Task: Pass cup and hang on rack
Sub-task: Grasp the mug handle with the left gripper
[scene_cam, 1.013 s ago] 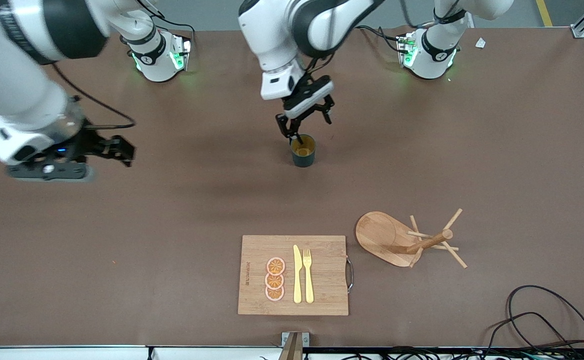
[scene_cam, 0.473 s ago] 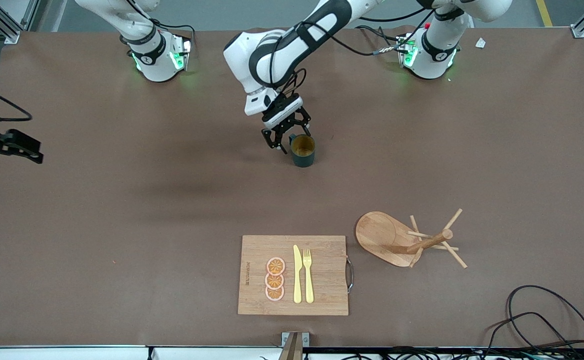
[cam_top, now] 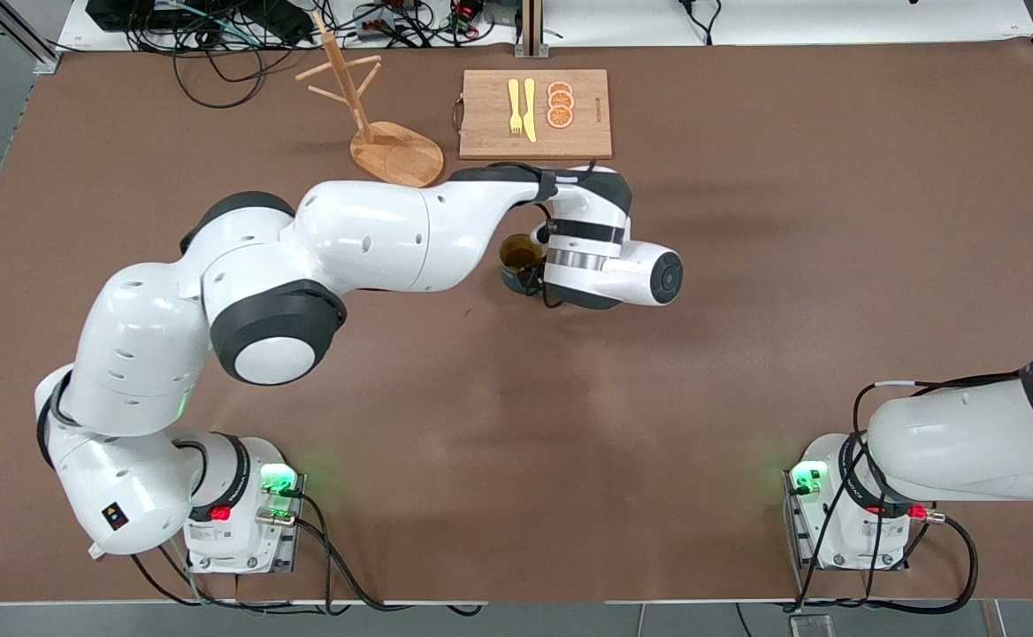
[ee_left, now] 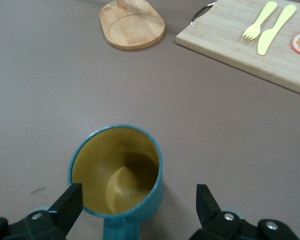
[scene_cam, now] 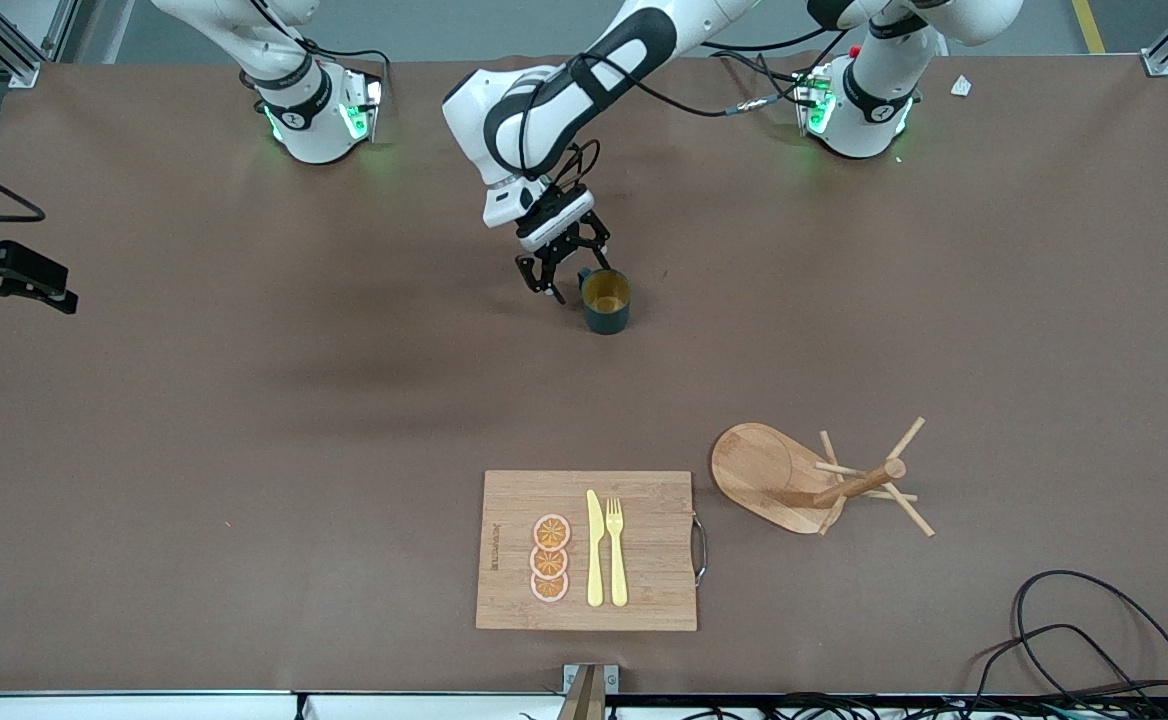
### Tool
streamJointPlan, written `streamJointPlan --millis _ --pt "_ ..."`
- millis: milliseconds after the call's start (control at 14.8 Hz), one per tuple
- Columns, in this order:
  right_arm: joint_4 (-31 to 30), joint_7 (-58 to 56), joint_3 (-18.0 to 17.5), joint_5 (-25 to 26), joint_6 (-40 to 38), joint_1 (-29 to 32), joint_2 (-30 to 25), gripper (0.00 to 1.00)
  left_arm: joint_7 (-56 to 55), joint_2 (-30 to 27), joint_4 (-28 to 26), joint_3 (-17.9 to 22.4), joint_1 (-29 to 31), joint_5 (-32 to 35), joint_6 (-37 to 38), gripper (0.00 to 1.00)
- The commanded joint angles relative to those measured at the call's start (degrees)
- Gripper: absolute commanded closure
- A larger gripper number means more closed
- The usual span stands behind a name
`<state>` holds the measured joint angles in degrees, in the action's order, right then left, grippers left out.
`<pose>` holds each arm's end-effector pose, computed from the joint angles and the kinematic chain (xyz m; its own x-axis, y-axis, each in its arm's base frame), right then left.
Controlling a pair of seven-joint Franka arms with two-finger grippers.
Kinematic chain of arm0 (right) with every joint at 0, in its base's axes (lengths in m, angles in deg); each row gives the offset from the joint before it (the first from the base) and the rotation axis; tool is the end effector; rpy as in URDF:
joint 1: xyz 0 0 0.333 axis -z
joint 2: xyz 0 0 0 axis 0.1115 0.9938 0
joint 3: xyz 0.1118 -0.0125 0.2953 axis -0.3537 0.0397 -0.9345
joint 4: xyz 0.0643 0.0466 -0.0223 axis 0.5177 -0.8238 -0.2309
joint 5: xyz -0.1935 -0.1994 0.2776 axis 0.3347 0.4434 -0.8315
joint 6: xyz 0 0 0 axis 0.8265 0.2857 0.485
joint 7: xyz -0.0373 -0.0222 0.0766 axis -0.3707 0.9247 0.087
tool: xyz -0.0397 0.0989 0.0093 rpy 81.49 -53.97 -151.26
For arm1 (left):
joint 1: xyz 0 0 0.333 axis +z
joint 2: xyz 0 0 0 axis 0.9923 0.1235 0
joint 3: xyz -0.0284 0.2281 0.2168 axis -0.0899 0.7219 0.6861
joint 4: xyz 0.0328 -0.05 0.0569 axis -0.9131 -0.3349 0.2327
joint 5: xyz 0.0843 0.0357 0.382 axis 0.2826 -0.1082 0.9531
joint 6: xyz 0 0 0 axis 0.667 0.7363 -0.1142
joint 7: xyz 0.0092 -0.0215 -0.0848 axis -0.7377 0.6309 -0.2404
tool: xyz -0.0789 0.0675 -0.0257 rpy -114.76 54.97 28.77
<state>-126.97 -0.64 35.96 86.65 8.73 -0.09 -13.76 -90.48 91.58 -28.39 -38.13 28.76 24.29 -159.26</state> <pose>0.5864 -0.0243 0.6345 0.9957 0.0924 -0.0049 0.0924 -0.9956 0.0120 0.2929 -0.6123 0.2119 0.6199 0.4185 0.6637 0.6133 -0.7861 -0.0770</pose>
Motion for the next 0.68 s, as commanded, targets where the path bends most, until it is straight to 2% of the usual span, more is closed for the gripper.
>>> streamJointPlan --millis 0,338,608 --pt "-5.19 0.21 -0.43 -0.65 0.95 -0.25 -4.35 0.0 -2.03 1.93 1.67 0.57 -1.22 1.31 0.6 0.0" --pt "-19.78 0.21 -0.34 -1.61 9.48 -0.25 -13.4 0.0 -4.14 3.61 1.67 0.57 -1.4 2.19 0.6 0.0" --pt "-19.8 0.21 -0.34 -1.79 9.31 -0.34 -13.5 0.0 -1.08 2.21 2.89 0.57 -1.22 2.27 1.56 0.0"
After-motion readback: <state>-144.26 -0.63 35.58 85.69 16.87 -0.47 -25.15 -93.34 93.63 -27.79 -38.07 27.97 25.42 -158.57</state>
